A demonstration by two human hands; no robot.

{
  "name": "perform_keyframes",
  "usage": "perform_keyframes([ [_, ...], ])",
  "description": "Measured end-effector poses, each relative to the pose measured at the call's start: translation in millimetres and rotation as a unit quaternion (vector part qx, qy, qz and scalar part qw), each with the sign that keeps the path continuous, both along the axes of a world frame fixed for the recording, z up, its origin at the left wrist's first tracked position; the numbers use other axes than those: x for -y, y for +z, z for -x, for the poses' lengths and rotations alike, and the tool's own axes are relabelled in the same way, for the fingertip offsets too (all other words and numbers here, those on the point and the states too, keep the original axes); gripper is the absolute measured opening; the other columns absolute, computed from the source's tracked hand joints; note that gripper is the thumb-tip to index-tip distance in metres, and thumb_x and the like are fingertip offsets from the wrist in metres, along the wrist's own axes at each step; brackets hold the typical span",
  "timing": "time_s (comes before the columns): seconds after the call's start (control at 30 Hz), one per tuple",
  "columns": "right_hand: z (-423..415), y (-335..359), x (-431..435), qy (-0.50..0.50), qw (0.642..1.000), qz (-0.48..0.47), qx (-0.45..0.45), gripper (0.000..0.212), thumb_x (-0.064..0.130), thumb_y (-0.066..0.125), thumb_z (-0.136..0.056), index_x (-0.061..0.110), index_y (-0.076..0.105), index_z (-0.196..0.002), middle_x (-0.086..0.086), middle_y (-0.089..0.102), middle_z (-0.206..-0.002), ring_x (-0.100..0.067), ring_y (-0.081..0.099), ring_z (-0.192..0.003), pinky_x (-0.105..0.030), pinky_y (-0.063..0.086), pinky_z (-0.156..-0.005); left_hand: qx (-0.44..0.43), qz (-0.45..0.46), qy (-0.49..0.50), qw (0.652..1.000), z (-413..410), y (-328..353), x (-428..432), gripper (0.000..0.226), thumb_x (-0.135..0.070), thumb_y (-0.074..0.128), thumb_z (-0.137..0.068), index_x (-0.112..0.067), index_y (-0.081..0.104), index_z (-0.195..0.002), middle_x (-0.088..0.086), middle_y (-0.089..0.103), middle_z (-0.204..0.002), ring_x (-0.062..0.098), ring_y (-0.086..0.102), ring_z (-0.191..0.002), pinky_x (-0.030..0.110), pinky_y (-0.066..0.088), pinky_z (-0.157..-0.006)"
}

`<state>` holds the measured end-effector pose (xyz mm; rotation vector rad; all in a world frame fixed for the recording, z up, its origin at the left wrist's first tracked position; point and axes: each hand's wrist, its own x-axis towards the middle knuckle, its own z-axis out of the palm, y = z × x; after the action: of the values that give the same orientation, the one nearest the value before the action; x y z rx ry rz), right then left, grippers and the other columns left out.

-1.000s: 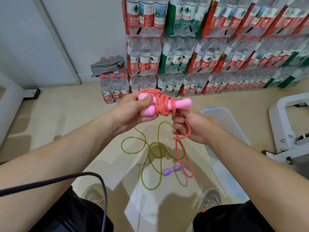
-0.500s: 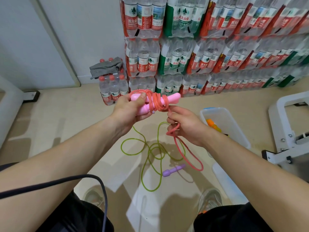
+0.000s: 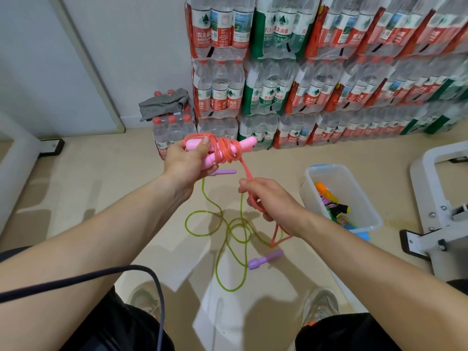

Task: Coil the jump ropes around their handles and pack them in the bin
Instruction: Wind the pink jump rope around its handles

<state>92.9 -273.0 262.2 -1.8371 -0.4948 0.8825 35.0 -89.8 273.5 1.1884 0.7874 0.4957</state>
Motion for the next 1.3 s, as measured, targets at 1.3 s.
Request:
perform_keyframes([
  [1.3, -48.1, 47.4, 20.3, 0.038, 0.961, 0.036, 0.27, 0.019, 0.029, 0.073, -0.092, 0.016, 0.063, -0.082, 0.009, 0.056, -0.054, 0.0, 0.048, -0.044, -0.02, 0.036, -0.048, -0.046, -0.261, -0.267, 0.927, 7.2, -0.5, 22.6, 0.031, -0.007, 0.072, -0.089, -0.003, 0.057, -0.116, 0.011, 0.063, -0.106, 0.025, 0.07, -0.085, 0.039, 0.063, -0.063],
])
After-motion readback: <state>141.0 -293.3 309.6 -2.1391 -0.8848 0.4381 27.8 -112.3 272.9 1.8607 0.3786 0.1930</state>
